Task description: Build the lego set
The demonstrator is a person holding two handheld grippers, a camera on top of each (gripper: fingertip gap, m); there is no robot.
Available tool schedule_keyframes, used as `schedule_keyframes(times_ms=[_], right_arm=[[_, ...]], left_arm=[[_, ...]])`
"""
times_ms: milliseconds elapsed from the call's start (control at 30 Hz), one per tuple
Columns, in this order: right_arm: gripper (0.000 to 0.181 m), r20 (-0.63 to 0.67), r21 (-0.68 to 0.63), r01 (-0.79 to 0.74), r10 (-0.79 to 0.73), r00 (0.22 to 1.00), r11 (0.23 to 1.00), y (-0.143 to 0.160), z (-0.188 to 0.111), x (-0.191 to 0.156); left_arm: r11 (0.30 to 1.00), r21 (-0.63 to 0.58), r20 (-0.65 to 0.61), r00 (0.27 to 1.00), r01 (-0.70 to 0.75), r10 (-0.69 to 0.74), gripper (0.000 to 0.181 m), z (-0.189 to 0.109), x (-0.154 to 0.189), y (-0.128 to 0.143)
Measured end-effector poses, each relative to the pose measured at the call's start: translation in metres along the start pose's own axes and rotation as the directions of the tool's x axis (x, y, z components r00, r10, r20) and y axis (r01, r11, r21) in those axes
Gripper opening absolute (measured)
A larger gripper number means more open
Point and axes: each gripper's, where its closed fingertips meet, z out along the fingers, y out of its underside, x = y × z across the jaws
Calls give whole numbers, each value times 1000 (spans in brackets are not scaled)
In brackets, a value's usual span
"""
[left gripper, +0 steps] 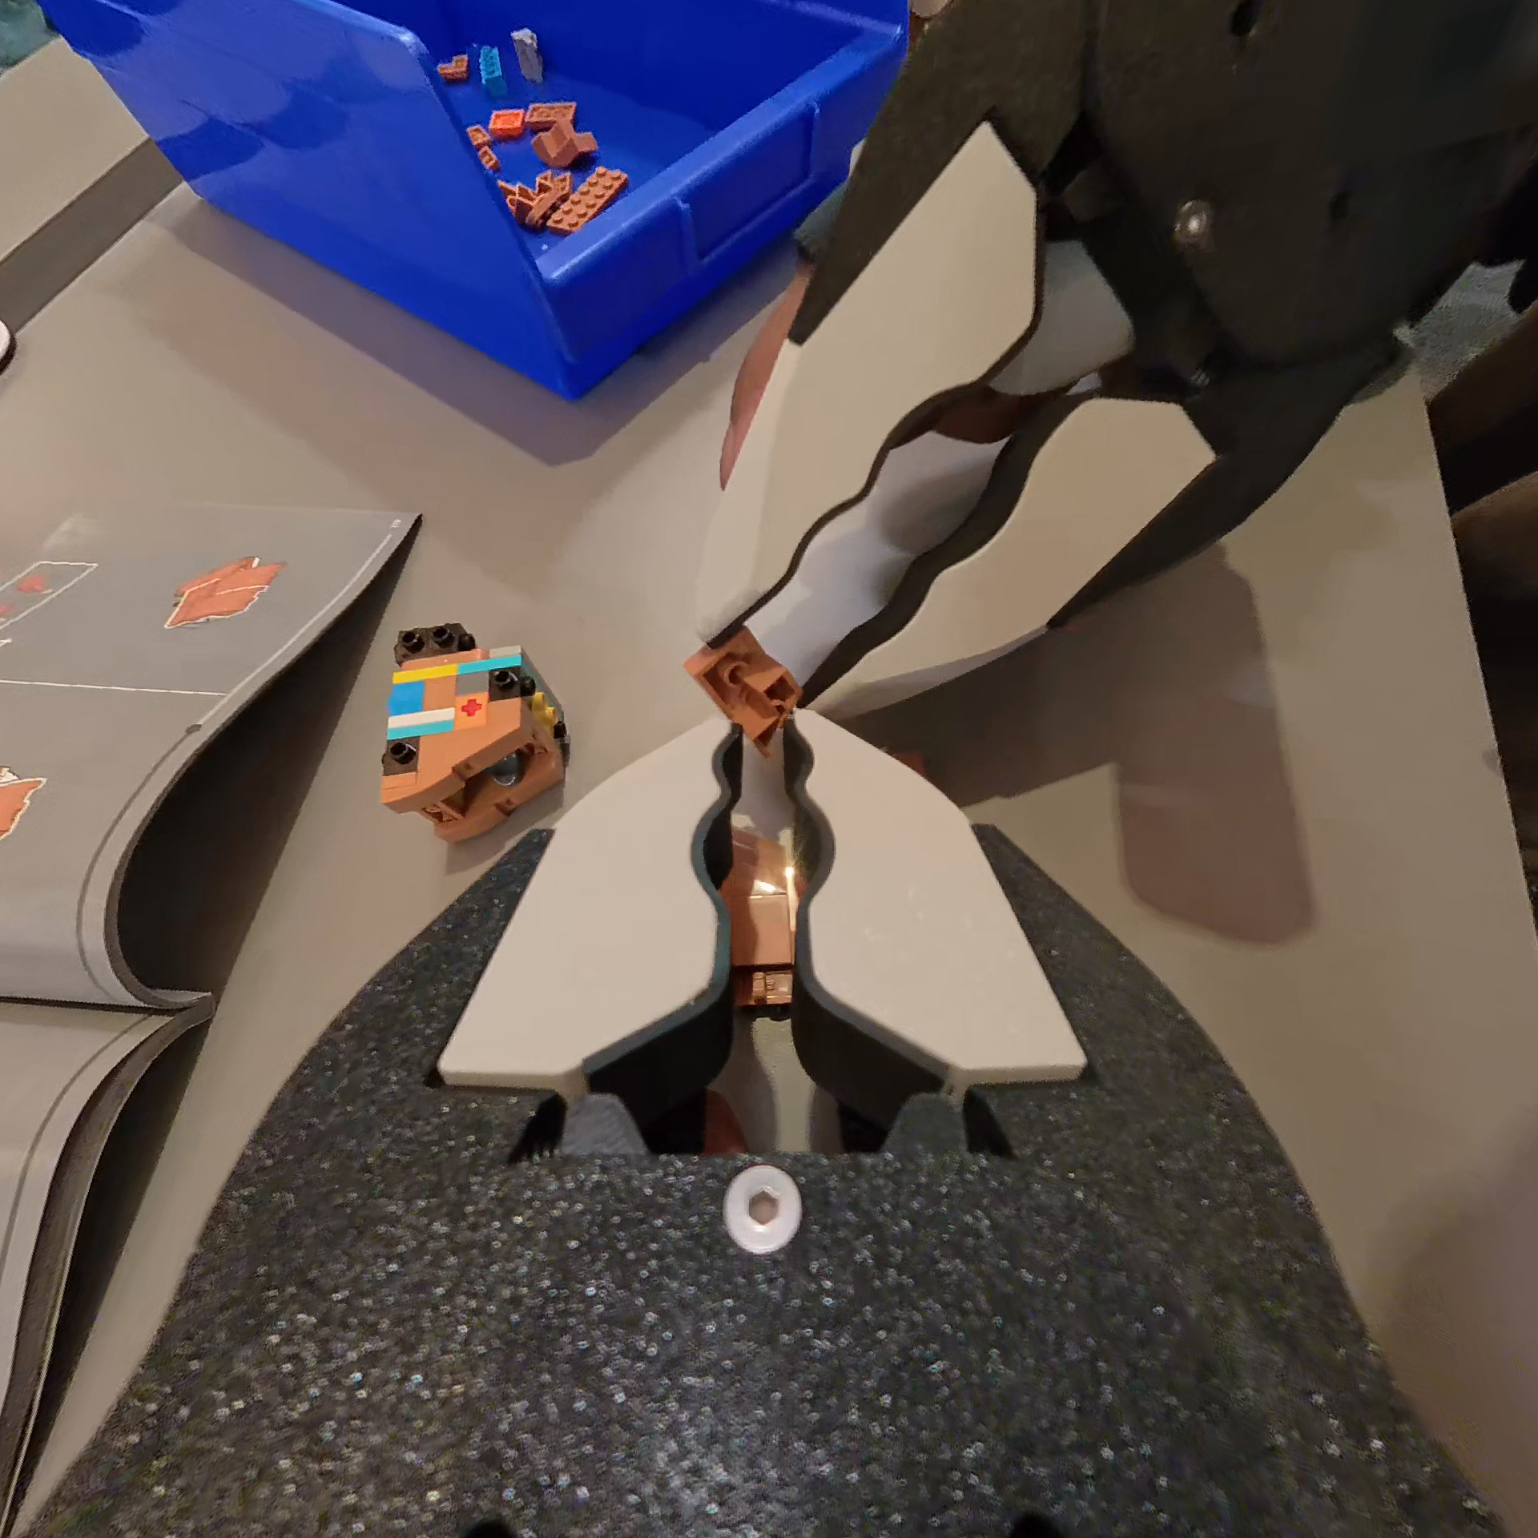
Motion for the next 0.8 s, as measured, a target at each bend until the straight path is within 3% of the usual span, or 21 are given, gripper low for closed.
schedule_keyframes(times_ms=[300,633,800], right_arm=[[18,119,113,-113,100,988,987,-7,-4,-4],[13,101,137,-5,-9,995,991,-5,-3,-10],[23,193,209,-220,181,964,953,-14,-13,3]], left_arm=[[998,54,-56,998,-14,17,3,-2,6,-4],[999,36,-70,997,-9,11,2,0,7,0],[996,85,-63,998,-5,10,3,-5,4,-5]])
